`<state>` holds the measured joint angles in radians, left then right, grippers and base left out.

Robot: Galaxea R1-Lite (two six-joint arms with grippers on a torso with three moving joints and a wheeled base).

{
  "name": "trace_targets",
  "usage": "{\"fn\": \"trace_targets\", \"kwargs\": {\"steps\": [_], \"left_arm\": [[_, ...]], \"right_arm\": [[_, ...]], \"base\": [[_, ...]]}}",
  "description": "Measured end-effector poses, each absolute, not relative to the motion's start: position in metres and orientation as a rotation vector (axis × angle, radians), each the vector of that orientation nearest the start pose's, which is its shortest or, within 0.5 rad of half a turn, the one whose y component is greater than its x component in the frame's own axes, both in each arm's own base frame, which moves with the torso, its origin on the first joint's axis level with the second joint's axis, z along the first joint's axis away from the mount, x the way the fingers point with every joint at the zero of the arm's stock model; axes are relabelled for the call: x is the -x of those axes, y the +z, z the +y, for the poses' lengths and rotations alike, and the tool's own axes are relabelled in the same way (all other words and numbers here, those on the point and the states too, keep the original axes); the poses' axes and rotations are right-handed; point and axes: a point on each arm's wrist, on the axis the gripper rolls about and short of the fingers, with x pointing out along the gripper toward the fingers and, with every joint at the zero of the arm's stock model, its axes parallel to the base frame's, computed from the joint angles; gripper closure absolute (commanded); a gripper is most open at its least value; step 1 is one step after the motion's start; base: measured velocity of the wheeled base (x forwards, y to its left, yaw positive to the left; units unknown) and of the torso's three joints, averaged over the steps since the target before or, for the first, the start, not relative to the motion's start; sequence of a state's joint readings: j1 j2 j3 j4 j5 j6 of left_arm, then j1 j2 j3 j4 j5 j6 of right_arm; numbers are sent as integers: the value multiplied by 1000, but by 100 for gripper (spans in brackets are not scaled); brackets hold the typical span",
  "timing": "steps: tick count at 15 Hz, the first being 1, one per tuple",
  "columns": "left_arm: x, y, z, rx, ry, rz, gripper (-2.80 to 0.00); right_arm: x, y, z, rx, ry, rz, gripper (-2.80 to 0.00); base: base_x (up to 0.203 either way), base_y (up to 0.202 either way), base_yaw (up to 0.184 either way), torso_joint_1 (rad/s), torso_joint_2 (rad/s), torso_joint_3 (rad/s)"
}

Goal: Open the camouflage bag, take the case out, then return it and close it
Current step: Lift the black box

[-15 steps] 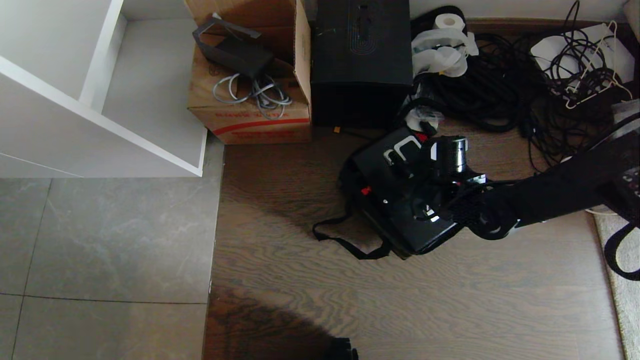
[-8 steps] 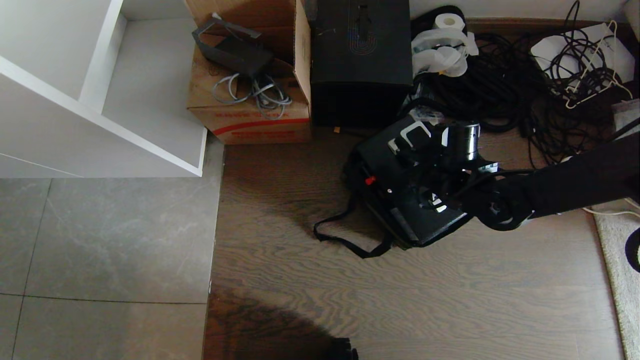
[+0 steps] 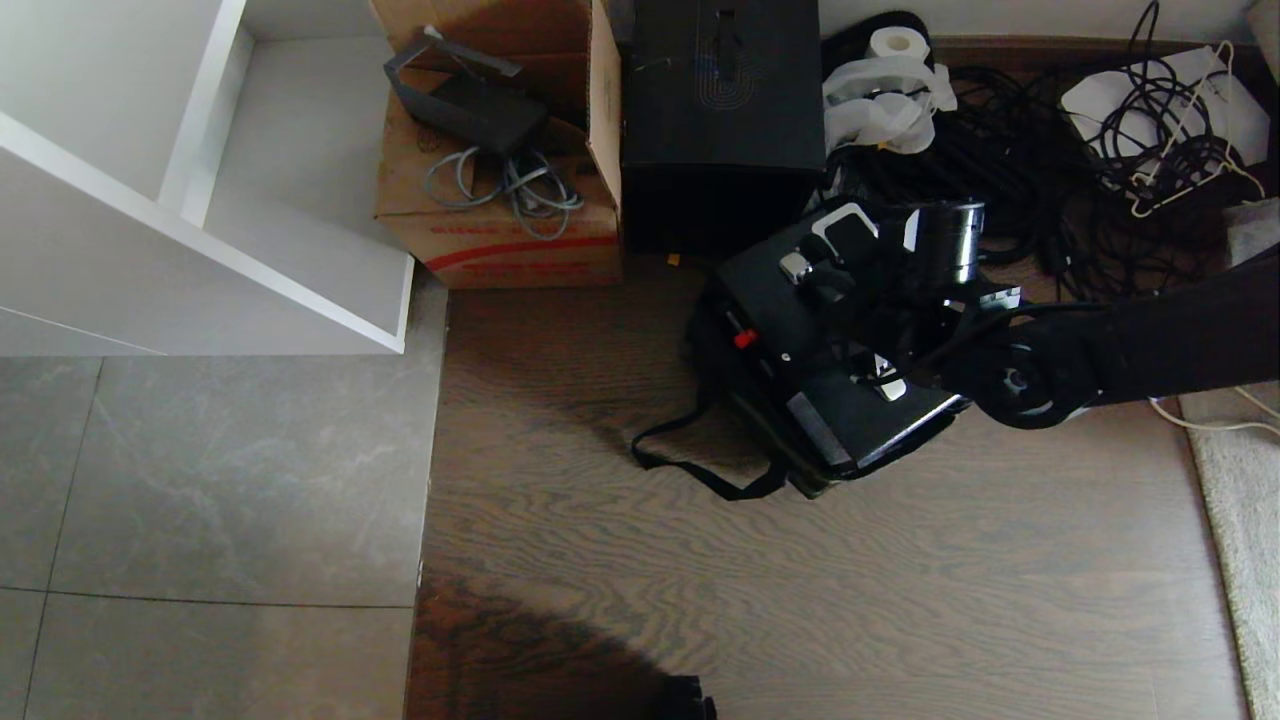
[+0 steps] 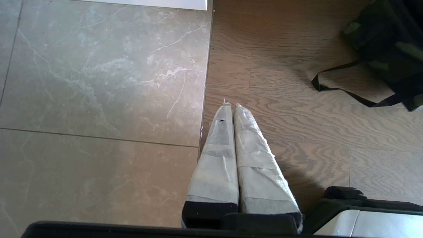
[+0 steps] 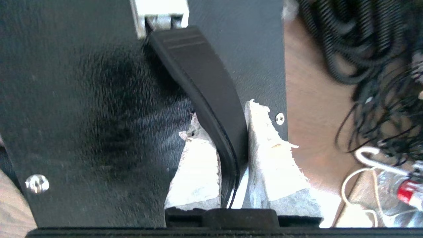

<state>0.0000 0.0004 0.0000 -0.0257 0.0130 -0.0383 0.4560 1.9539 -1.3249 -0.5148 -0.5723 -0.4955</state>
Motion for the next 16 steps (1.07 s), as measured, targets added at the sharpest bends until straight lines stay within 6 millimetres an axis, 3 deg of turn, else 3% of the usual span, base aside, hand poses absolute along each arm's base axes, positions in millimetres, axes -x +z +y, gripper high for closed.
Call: {"fn": "trace_targets", "kwargs": {"steps": [8, 16], "left_arm": [[23, 78, 0, 39, 12, -26, 0], [23, 78, 0, 38, 13, -26, 0]], "right_arm": [[-349, 253, 160, 530, -92, 95, 0], [-341, 242, 163, 551, -67, 128, 0]], "base": [[0, 0, 0, 0, 0, 0], [0, 0, 0, 0, 0, 0]]}}
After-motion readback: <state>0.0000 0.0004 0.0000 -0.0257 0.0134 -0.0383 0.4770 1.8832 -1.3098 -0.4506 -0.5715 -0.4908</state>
